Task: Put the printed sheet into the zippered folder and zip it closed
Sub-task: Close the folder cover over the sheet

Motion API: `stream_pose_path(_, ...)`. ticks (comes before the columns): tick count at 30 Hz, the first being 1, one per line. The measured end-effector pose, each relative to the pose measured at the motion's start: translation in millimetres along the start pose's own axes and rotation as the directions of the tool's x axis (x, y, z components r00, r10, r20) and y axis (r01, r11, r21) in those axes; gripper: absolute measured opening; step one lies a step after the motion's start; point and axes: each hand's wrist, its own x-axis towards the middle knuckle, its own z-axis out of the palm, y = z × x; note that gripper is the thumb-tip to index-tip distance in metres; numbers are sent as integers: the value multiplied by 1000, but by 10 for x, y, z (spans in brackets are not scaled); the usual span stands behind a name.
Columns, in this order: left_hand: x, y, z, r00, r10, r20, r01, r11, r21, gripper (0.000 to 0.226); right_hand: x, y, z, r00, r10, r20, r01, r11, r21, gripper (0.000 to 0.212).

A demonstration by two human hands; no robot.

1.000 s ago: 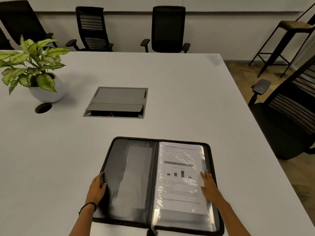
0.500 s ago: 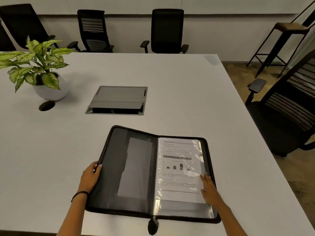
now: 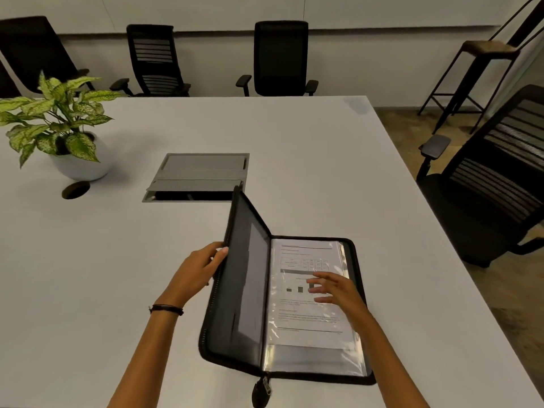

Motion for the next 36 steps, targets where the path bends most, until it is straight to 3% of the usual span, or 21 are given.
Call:
stream_pose_path(6,83,320,277,977,149,151,-157,986,48,38,-156,-306,79,980,-33,198,1,987,158,42)
stream_pose_path(15,219,125,703,935,81,345,-138,980,142,43,-257,-246,-58,979,78,186,-125,958,260,48)
stream_pose_path(21,169,-204,1088,851,-88,518,-24,978,207,50,-352,-148,-365,987,133,93,-146,977,154,45)
stream_pose_path(30,95,-448,1499,753,-306,582,208,951,230,65,-442,132,-734,983,183,27,-184,982,35,30)
stream_pose_path(36,94,-498,1616,793,-322,517,342,938,60,65,-392,271,-876,969,240,-65,-240,971,4,22)
